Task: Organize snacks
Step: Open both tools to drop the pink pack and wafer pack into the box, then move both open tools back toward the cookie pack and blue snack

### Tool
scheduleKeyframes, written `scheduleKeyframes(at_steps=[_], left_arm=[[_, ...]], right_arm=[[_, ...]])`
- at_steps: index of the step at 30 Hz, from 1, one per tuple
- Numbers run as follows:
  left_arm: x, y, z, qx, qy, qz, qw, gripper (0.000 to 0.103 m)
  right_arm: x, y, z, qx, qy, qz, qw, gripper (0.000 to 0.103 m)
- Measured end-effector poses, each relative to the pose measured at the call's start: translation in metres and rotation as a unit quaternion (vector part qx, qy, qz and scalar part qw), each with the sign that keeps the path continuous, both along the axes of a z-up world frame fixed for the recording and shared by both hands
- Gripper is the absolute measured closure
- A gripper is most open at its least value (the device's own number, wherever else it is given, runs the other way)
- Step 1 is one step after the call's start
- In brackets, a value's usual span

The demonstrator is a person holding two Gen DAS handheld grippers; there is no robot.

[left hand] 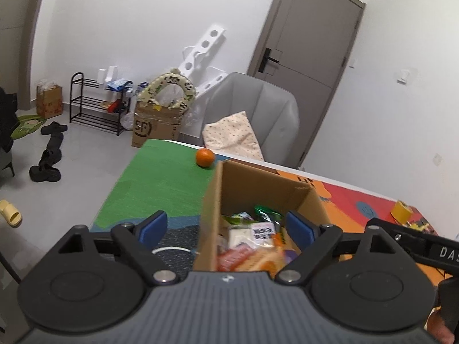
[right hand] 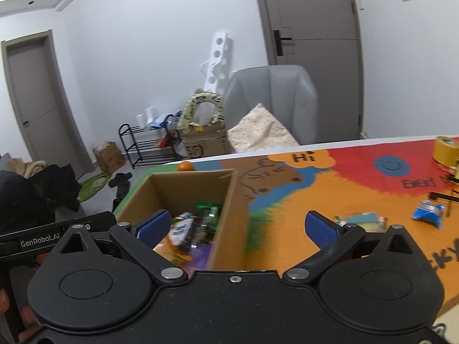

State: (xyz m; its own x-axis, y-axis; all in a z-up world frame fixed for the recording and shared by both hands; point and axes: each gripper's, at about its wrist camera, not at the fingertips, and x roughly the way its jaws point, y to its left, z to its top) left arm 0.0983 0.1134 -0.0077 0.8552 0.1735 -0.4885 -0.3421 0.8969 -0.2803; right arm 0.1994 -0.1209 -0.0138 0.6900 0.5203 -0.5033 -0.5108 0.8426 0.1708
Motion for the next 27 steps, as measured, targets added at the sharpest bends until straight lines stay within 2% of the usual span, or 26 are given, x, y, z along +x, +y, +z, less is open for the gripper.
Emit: scheduleKeyframes(at_steps=[13,22,27], left_arm=[[0.023,-0.06,-0.002,0.014,0.012,-0.064,0.9978,0.013],[0.038,-0.09,-0.007,0.025,0.028,-0.087,0.9955,0.013],[0.049,-0.112,-0.004,0.035,0.023,-0.105,0.9936,0.013]], right_arm=[[0.008,-0.062,-0.007,0.014,0.02,-0.03,0.999,0.0],[0.02,-0.102,-0.017,0.027,0.029,-0.068,0.997,0.0],[0.025,-0.128,-0.02,0.035,0.029,-0.091,0.995,0.0]])
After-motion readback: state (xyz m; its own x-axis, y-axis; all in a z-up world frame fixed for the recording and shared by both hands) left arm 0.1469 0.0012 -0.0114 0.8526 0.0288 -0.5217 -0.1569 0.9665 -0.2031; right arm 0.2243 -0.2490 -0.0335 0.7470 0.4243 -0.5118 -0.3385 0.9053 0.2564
